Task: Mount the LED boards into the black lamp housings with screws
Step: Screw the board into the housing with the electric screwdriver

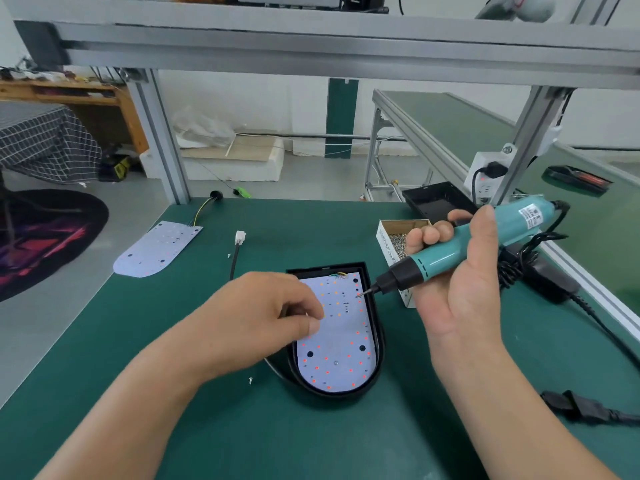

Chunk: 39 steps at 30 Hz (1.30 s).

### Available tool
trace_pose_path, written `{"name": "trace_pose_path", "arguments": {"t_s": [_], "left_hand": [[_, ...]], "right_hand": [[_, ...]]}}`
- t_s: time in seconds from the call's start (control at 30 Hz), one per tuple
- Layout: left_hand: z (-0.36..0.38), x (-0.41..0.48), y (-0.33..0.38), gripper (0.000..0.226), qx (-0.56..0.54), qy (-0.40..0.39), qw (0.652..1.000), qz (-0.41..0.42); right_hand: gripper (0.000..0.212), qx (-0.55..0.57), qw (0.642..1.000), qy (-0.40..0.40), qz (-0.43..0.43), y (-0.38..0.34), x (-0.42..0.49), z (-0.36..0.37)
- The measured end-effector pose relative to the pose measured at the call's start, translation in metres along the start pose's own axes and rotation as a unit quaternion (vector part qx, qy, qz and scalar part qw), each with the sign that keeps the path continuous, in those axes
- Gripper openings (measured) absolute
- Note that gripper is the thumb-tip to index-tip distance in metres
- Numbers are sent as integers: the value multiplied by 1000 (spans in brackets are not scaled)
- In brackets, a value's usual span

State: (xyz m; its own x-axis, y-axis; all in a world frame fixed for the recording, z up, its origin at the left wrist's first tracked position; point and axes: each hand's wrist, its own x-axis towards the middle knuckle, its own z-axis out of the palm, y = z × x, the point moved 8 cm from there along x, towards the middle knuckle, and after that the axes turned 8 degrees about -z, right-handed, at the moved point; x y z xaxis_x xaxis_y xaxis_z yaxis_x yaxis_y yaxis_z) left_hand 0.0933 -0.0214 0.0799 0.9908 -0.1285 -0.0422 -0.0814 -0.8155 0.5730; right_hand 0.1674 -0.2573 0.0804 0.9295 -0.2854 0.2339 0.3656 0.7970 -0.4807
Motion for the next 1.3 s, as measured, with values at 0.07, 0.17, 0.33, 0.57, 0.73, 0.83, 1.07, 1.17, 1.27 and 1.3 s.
{"name": "trace_pose_path", "arguments": {"t_s": [0.07, 0.17, 0.33, 0.57, 0.73, 0.83, 1.07, 1.17, 1.27, 1.3], "left_hand": [[1, -1, -1, 6, 26, 9, 999, -22], [8, 1, -11, 36, 68, 39, 990, -117], [22, 8, -30, 54, 24, 36, 978, -205], [-10, 14, -54, 14, -113, 43, 981, -154], [-20, -18, -81, 20, 40, -164, 964, -203], [-4, -34, -73, 26, 82, -193, 956, -205], [17, -56, -59, 11, 135, -29, 977, -161], [20, -60, -55, 10, 145, -16, 981, -128], [23, -62, -53, 13, 152, -17, 983, -100], [23, -63, -54, 13, 150, -16, 984, -98]], "right_hand": [[29, 1, 1000, 0, 0, 0, 1, 0], [29, 0, 1000, 3, 4, 0, 2, -2], [30, -5, 1000, -3, 5, -1, 3, -3], [28, -13, 1000, 5, 3, -1, 4, -6], [27, -16, 1000, -3, 4, 1, 2, -4], [27, -22, 1000, -9, 5, 1, 1, -4], [25, -22, 999, -16, 17, 4, 2, -3], [25, -25, 999, -22, 21, 5, 1, -4], [25, -31, 999, -21, 21, 5, 1, -5], [25, -33, 999, -21, 21, 5, 1, -5]]}}
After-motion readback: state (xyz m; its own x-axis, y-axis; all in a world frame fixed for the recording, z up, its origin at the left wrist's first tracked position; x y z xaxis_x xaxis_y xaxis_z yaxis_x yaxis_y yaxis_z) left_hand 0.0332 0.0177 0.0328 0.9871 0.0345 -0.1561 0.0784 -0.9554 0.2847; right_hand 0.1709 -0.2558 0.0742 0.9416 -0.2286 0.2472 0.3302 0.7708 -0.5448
